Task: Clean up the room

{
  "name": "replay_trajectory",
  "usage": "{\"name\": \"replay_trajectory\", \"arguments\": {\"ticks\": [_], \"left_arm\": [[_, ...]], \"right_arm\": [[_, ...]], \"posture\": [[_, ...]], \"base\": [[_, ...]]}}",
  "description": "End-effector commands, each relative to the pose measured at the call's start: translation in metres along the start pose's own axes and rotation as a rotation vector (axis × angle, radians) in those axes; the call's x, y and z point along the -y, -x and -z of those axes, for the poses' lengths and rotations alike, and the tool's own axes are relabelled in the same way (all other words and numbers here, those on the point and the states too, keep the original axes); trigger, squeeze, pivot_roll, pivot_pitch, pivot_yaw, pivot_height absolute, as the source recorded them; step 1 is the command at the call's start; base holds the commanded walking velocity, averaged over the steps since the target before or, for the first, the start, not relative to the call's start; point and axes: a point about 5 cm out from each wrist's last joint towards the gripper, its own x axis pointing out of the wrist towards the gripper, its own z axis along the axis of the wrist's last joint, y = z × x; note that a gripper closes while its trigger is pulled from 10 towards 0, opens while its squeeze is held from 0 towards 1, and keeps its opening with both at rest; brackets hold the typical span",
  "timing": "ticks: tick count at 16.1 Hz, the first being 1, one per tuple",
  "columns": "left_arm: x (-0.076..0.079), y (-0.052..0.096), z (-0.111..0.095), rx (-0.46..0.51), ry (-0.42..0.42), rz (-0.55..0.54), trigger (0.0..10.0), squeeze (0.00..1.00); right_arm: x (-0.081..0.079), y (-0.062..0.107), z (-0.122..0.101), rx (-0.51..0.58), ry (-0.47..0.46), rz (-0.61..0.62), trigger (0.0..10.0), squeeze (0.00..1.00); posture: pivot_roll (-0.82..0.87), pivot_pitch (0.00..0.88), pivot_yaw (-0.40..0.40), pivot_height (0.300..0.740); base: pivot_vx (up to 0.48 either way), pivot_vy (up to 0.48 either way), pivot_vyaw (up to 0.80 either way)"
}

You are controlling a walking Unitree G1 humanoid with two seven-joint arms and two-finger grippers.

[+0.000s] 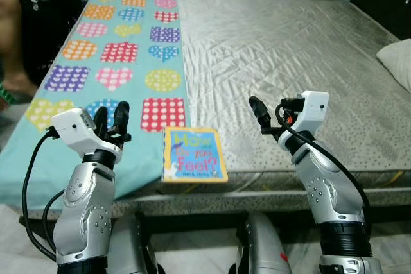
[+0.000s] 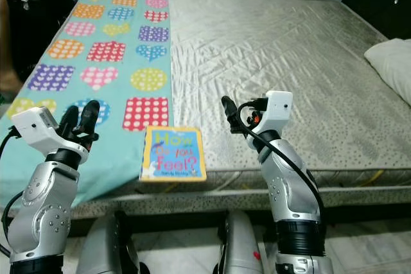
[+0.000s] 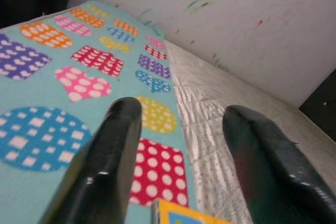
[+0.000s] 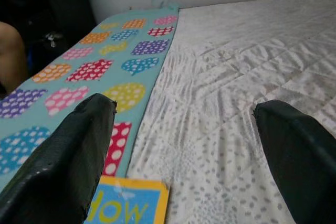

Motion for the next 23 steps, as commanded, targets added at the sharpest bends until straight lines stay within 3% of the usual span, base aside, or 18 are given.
{"name": "replay_trajectory", "arguments": {"ticks": [1, 2, 3, 4, 7, 8, 9, 13, 14, 15, 16, 18, 20, 21, 23], "left_arm": [[0.004, -0.001, 0.000, 0.005, -0.006, 0.006, 10.0, 1.00], [0.006, 0.000, 0.002, 0.003, -0.010, 0.008, 10.0, 0.74], [0.008, 0.000, 0.002, 0.004, -0.009, 0.007, 10.0, 0.64], [0.009, 0.002, 0.002, 0.003, -0.013, 0.010, 10.0, 0.00], [0.006, 0.014, 0.007, -0.017, -0.017, 0.007, 10.0, 0.00], [0.005, 0.016, 0.007, -0.014, -0.004, 0.004, 10.0, 0.46], [0.006, 0.016, 0.009, -0.021, -0.002, 0.003, 10.0, 1.00], [0.013, 0.014, 0.016, -0.078, -0.013, 0.023, 10.0, 1.00], [0.013, 0.015, 0.018, -0.090, -0.011, 0.027, 10.0, 0.95], [0.015, 0.015, 0.022, -0.108, -0.010, 0.030, 10.0, 0.07], [0.018, 0.016, 0.025, -0.121, -0.009, 0.043, 10.0, 0.27], [0.020, 0.017, 0.032, -0.152, -0.012, 0.052, 10.0, 0.33], [0.017, 0.017, 0.033, -0.152, -0.016, 0.040, 10.0, 0.25], [0.016, 0.016, 0.031, -0.143, -0.010, 0.027, 10.0, 0.00], [0.015, 0.017, 0.030, -0.137, -0.014, 0.016, 10.0, 0.00]], "right_arm": [[0.002, -0.002, -0.009, 0.033, -0.008, 0.006, 10.0, 0.00], [0.001, -0.002, -0.008, 0.032, -0.008, 0.006, 10.0, 0.00], [0.001, -0.002, -0.008, 0.033, -0.009, 0.006, 10.0, 0.00], [0.000, -0.002, -0.009, 0.036, -0.014, 0.007, 10.0, 0.00], [-0.004, 0.002, 0.001, 0.020, -0.034, 0.011, 10.0, 0.00], [-0.007, 0.003, 0.003, 0.015, -0.036, 0.006, 10.0, 0.00], [-0.009, 0.003, 0.002, 0.019, -0.039, 0.003, 10.0, 0.00], [-0.005, 0.009, 0.006, 0.012, -0.040, 0.040, 10.0, 0.00], [-0.003, 0.013, 0.008, 0.009, -0.038, 0.053, 10.0, 0.00], [-0.001, 0.017, 0.009, 0.003, -0.035, 0.064, 10.0, 0.00], [0.001, 0.022, 0.010, -0.002, -0.030, 0.078, 10.0, 0.00], [0.004, 0.024, 0.012, -0.008, -0.024, 0.093, 10.0, 0.00], [0.003, 0.024, 0.013, -0.010, -0.024, 0.100, 10.0, 0.00], [0.002, 0.024, 0.013, -0.016, -0.022, 0.096, 10.0, 0.00], [0.003, 0.025, 0.015, -0.028, -0.005, 0.109, 10.0, 0.00]], "posture": [[-0.06, 0.000, -0.039, 0.617], [-0.06, 0.000, -0.040, 0.631], [-0.06, 0.000, -0.038, 0.640], [-0.05, 0.000, -0.037, 0.649], [-0.04, 0.000, -0.044, 0.681], [-0.04, 0.000, -0.042, 0.690], [-0.03, 0.000, -0.036, 0.703], [-0.05, 0.000, -0.013, 0.740], [-0.06, 0.000, -0.008, 0.740], [-0.07, 0.000, -0.003, 0.740], [-0.08, 0.000, 0.004, 0.740], [-0.09, 0.000, 0.005, 0.740], [-0.08, 0.000, -0.008, 0.740], [-0.07, 0.000, -0.018, 0.740], [-0.06, 0.000, -0.036, 0.740]], "base": [[0.000, 0.000, 0.00], [0.000, 0.000, 0.00], [0.000, 0.000, 0.00], [0.000, 0.000, 0.00], [0.000, 0.000, 0.00], [0.000, 0.000, 0.00], [0.000, 0.000, 0.00], [0.000, 0.000, 0.00], [0.000, 0.000, 0.00], [0.000, 0.000, 0.00], [0.000, 0.000, 0.00], [0.000, 0.000, 0.00], [0.000, 0.000, 0.00], [0.000, 0.000, -0.43], [0.000, 0.000, -0.46]]}}
